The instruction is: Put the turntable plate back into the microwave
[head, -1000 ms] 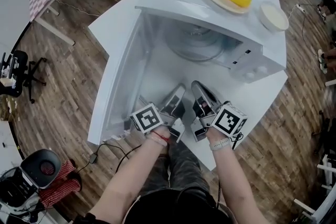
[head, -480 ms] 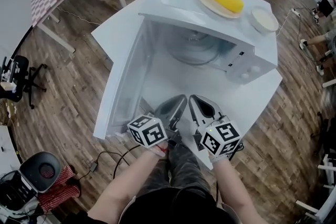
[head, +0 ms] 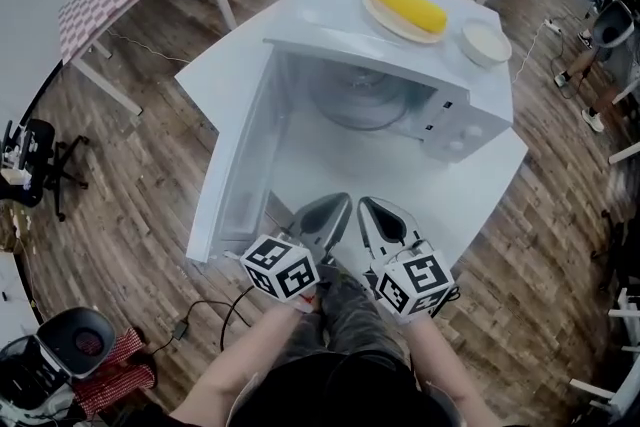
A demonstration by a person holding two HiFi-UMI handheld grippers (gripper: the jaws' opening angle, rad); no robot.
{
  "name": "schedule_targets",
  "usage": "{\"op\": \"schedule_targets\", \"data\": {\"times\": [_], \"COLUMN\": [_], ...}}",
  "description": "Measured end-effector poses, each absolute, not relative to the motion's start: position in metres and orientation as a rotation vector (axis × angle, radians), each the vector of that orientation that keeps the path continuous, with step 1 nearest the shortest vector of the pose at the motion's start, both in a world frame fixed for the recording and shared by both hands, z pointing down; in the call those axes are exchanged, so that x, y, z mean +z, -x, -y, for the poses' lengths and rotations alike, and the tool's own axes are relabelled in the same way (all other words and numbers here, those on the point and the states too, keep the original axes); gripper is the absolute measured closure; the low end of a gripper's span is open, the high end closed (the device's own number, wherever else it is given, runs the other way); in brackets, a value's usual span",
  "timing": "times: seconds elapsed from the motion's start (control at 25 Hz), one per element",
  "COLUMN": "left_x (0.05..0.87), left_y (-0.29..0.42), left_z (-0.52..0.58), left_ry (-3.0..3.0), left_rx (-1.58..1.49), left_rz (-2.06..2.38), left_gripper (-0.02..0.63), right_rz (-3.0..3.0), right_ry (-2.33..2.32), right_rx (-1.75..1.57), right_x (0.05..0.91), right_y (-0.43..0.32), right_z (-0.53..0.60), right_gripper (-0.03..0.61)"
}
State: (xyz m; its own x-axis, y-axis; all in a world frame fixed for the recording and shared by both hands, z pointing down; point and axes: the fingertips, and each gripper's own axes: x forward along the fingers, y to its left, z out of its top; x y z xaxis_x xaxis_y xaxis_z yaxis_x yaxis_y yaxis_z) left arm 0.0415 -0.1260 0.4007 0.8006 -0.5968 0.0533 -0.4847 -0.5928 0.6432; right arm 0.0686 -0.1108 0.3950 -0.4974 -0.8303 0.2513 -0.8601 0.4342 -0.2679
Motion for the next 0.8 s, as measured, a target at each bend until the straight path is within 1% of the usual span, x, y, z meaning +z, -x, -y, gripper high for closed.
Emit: {"op": "schedule_targets", "data": {"times": [0.32, 0.8], "left_x": [0.379, 0.353], "left_y": [-0.036, -0.023], "left_z": [0.12, 0.118], "left_ry": [-2.496, -2.547], "left_rx": [-0.154, -0.243], "left_rz": [0.889, 0.936], "left_gripper": [0.601, 0.601], "right_rz": [2.583, 2.592], "right_ry": [-1.574, -1.633], "right_rx": [0.451, 0.32], "right_x": [0.375, 0.344], "right_y": [-0.067, -0.064], "right_z": [0.105, 0.1], "right_gripper": [0.557, 0.558]}}
